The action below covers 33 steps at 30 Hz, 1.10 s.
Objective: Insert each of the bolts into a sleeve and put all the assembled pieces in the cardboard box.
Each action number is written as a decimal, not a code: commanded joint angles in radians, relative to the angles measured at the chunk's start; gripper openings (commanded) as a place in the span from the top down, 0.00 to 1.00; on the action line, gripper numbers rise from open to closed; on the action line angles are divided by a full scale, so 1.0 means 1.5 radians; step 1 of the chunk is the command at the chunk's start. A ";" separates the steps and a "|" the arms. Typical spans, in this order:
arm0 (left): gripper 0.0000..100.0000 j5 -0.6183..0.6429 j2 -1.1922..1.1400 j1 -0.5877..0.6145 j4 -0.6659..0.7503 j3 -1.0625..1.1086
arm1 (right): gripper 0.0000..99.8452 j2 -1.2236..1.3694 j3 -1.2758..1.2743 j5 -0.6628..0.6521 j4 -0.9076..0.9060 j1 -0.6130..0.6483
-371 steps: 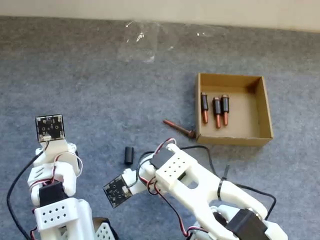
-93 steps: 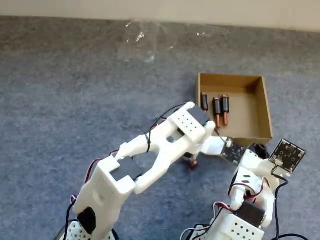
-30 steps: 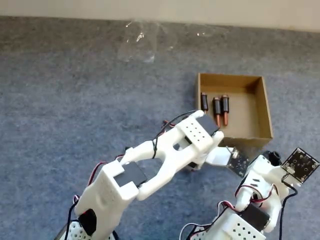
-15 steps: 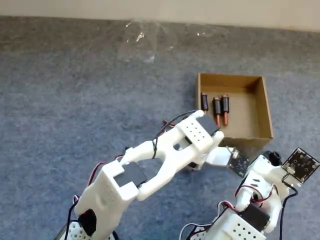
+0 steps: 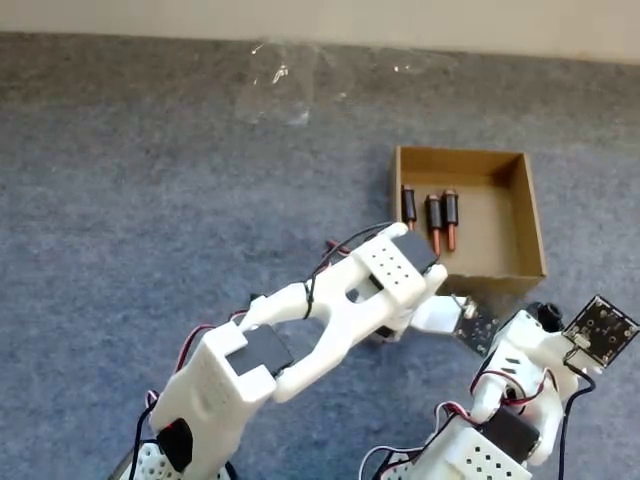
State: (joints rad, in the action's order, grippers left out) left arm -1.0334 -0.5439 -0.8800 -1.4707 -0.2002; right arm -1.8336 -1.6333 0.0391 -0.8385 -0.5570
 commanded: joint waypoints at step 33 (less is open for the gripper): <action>0.93 0.013 0.035 -0.048 -0.023 0.007 | 0.99 -0.005 0.013 0.006 0.023 -0.003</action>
State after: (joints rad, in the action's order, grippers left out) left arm -1.0165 -0.5424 -0.8815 -1.5029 -0.1956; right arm -1.8336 -1.6333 0.0391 -0.8385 -0.5570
